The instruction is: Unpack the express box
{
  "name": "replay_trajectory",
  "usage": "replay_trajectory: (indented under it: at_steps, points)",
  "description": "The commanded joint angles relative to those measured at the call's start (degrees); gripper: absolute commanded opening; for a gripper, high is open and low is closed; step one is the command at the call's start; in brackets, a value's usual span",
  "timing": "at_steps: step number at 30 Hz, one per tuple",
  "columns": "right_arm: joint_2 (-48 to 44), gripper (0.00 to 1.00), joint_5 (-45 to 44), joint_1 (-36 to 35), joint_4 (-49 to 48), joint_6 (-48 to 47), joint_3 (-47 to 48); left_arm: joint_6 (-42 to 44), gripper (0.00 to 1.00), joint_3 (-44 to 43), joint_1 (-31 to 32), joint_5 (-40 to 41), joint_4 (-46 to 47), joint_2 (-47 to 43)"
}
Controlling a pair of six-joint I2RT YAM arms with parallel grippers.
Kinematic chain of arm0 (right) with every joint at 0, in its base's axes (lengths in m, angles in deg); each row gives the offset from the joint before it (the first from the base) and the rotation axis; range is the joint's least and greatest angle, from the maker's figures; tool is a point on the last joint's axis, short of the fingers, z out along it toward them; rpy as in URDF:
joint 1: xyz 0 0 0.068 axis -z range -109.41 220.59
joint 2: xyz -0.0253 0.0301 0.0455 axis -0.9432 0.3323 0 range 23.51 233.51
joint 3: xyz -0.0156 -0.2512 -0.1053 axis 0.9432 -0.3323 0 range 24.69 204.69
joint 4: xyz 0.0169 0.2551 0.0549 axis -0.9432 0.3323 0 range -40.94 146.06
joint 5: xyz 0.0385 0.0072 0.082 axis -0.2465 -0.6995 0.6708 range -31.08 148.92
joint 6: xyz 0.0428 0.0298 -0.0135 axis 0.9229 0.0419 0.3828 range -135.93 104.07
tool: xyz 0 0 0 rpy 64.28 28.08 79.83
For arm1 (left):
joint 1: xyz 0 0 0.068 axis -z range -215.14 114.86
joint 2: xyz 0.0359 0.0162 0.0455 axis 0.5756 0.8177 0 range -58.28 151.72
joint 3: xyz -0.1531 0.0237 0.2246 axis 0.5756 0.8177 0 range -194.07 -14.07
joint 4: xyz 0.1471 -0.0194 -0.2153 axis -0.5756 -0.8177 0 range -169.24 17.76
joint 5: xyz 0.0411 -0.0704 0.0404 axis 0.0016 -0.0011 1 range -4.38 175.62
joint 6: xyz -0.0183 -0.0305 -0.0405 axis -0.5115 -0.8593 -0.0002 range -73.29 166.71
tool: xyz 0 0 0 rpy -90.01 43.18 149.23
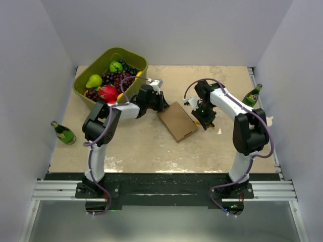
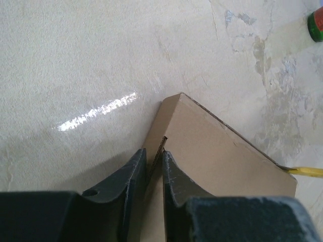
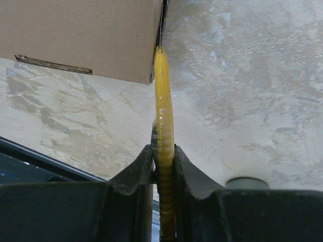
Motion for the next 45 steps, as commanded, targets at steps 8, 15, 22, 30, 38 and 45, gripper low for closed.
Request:
replay_trajectory:
  at_steps: [8,15,22,30,38,45]
  points:
    - [-6.84,0.00,4.06,-1.30,6.94,-0.63,-6.53,-2.72,0.00,4.15,-0.99,14.07,-9.44,-2.24]
    - [-4.93,0.00,4.50,-1.65,6.25,-0.63,-3.99,4.55,0.24,3.98,-1.07,-7.84,1.89,-8.55]
    - [1.13,0.00,3.45,-1.65,5.72,-1.59,3.39,39.53,0.44,7.04,-1.07,-26.60,-4.28,-18.94]
    - [11.78,0.00,2.48,-2.70,7.21,-4.14,19.99,81.47,0.55,6.26,2.96,-35.94,-37.03,-18.26]
    - [15.21,0.00,1.69,-3.67,12.30,-6.87,24.93,79.28,0.56,10.29,7.44,-25.15,-21.67,-12.71]
    - [15.04,0.00,0.38,-3.93,16.61,-6.35,23.54,73.22,0.39,7.51,8.86,-14.14,-15.76,-7.09]
